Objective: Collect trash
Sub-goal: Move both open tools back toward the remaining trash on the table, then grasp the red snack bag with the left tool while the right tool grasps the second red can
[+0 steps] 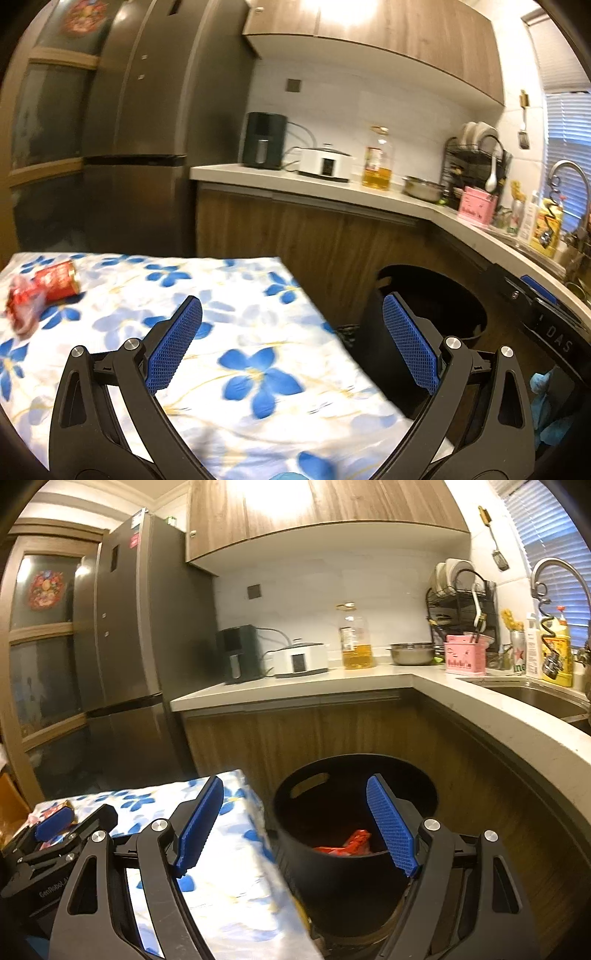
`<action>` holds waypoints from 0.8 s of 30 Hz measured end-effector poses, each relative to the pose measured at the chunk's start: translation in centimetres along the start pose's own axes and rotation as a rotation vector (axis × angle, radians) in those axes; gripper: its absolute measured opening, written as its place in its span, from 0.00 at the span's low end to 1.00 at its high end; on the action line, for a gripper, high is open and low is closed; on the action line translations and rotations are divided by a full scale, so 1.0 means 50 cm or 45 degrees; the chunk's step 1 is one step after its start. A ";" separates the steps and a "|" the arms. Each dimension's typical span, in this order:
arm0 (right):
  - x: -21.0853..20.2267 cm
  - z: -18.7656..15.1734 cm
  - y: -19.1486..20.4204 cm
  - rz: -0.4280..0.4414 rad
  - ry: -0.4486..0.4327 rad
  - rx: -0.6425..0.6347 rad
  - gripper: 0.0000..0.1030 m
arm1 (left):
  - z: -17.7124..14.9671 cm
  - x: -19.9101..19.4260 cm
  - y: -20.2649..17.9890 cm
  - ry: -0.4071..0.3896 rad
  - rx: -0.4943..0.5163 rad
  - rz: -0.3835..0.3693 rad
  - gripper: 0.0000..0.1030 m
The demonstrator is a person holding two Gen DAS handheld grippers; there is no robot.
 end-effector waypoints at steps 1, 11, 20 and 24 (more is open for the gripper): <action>0.001 -0.002 0.013 0.013 0.002 -0.007 0.76 | -0.002 -0.006 0.018 0.000 -0.013 0.022 0.94; 0.036 -0.027 0.171 0.181 0.032 -0.070 0.76 | -0.021 -0.056 0.242 -0.022 -0.146 0.313 0.94; 0.076 -0.052 0.361 0.354 0.076 -0.180 0.76 | -0.029 -0.094 0.456 -0.047 -0.273 0.591 0.94; 0.089 -0.057 0.434 0.412 0.082 -0.222 0.76 | -0.029 -0.092 0.532 -0.041 -0.300 0.668 0.94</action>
Point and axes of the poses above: each gripper's, at about its wrist camera, not at the fingertips, and x roughly the way its jaws point, y to its left, z to its top, the point moved 4 cm from there along x, roughly the way its jaws point, and after that the axes turned 10 degrees about y, right-handed, at the moved point
